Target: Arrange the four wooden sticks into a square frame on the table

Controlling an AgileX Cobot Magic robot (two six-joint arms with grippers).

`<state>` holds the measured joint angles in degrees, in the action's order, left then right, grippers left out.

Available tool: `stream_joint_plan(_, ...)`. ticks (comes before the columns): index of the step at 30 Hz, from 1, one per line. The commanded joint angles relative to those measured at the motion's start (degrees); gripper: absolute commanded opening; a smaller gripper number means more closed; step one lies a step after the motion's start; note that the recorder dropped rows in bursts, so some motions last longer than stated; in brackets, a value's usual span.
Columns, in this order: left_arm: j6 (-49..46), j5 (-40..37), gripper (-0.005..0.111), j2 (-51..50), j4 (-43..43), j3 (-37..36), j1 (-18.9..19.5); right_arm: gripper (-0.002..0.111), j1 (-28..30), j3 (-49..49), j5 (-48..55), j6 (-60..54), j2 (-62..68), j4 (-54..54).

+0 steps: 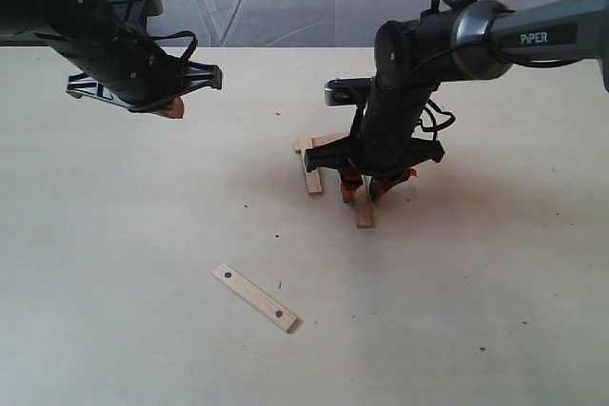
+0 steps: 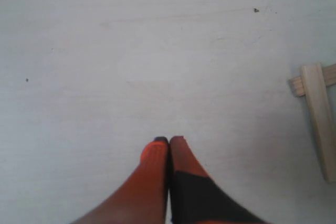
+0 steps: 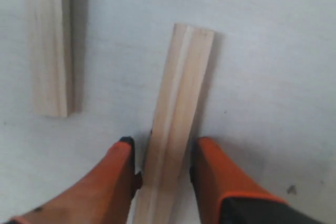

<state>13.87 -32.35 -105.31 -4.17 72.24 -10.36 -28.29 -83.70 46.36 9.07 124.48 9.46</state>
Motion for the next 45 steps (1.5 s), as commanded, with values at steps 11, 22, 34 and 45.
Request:
stream_joint_plan(11,0.01,0.36,0.0,0.62,-0.02,-0.09,0.02,-0.001,-0.87,1.65,8.02,-53.67,-7.27,1.21)
stream_joint_plan(22,0.01,0.43,0.0,0.62,-0.14,-0.09,0.02,0.032,-3.74,9.02,3.92,-80.82,-7.05,3.99)
stream_joint_plan(34,0.01,0.98,0.0,0.62,-0.14,-0.09,0.02,0.034,-3.74,9.02,2.71,-37.91,-16.18,4.2)
stream_joint_plan(45,-0.62,2.44,0.0,0.62,-0.14,-0.09,0.02,0.0,-3.74,10.52,12.51,-12.01,-8.11,1.54)
